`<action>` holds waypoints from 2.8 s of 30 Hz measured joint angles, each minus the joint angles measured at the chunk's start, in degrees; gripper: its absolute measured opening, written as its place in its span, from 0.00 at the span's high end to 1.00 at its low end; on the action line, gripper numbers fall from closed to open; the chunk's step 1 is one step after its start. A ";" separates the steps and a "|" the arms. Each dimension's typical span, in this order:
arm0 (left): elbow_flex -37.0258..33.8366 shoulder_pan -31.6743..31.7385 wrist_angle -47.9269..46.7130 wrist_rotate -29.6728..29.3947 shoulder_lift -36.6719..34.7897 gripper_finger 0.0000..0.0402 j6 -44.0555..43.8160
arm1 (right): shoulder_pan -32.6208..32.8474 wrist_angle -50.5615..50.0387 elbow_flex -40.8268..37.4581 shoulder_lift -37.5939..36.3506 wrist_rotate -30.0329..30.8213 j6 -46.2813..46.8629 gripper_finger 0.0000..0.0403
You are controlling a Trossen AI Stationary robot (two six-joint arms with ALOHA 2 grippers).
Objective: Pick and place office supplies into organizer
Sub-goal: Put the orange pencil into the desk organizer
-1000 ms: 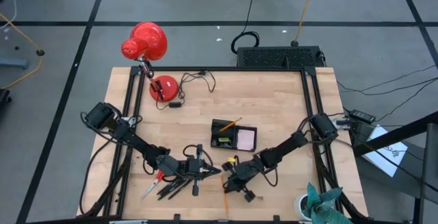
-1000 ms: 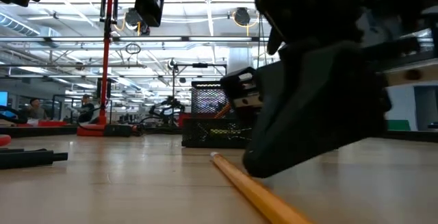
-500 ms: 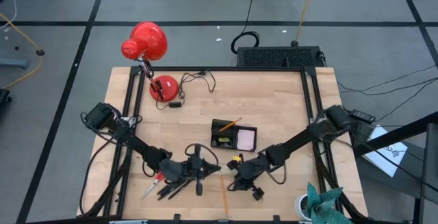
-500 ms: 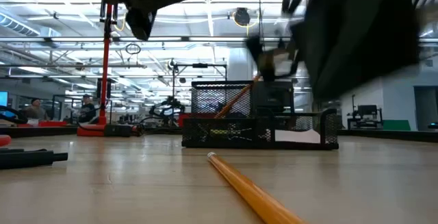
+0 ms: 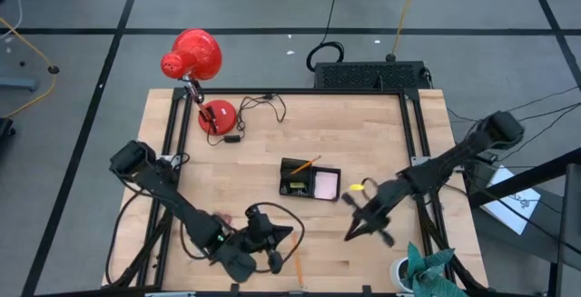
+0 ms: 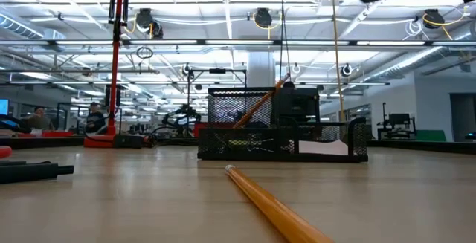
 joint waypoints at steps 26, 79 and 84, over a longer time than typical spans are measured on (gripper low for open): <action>10.99 1.33 -5.45 17.80 15.89 1.00 -18.87 | -7.26 -15.66 -14.04 -42.15 0.00 -3.59 1.00; 26.60 9.25 -31.04 40.44 21.85 0.62 -50.03 | -14.97 -16.51 -18.19 -44.41 -1.61 -2.34 1.00; 23.17 11.51 -31.00 44.40 21.90 0.49 -50.46 | -14.97 -15.57 -18.17 -44.43 -1.63 -2.34 1.00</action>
